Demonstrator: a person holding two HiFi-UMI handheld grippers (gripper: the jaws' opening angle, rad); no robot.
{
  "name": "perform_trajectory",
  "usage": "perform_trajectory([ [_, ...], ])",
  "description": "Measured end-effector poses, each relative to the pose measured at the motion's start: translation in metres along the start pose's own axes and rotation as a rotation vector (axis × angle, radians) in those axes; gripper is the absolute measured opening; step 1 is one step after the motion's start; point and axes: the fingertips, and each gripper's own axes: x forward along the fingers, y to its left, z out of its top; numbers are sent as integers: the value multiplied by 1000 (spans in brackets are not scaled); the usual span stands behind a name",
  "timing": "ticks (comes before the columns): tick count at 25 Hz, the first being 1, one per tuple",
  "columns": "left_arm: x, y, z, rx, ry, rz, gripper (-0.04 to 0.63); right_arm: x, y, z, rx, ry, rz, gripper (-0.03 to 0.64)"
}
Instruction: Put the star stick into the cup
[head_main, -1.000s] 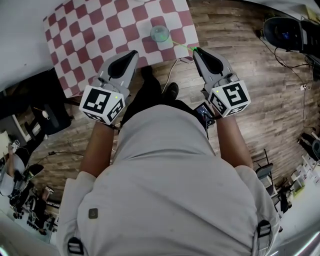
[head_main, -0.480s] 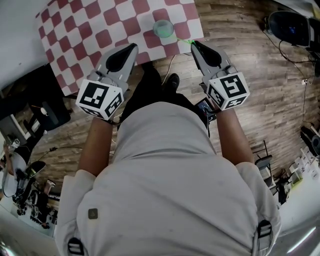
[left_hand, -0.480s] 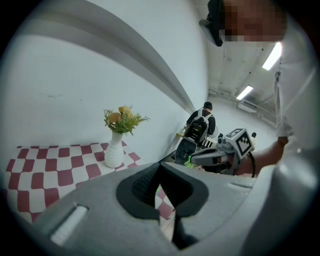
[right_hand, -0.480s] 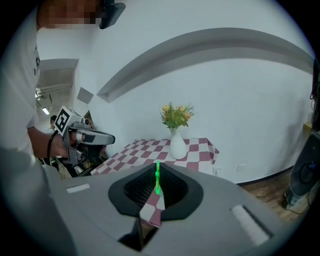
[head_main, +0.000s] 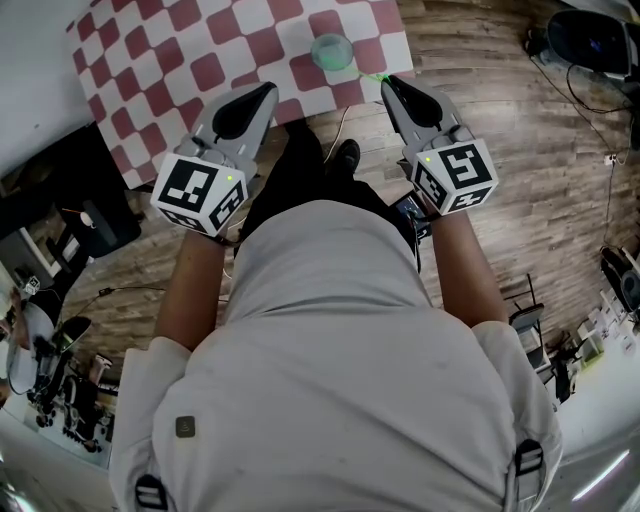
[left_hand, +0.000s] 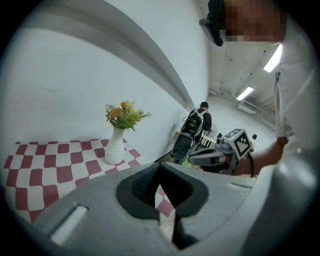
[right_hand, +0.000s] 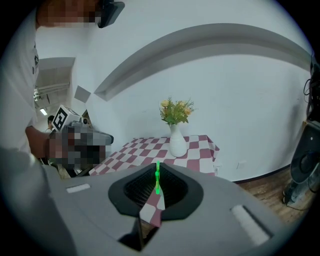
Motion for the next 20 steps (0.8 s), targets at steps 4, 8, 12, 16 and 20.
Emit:
perform_trajectory([
  [4, 1, -2, 0, -1, -2, -4, 5, -1, -1, 0, 0, -6, -4, 32],
  [8, -1, -5, 0, 1, -7, -4, 5, -5, 0, 1, -2, -15, -7, 67],
  [12, -3, -14, 1, 7, -16, -1, 5, -15, 1, 4, -10, -31, -7, 80],
  [16, -7, -28, 2, 17, -27, 2, 5, -30, 4, 6, -21, -50, -6, 80],
  [20, -12, -45, 5, 34, -45, 5, 5, -48, 8, 11, -40, -75, -4, 80],
])
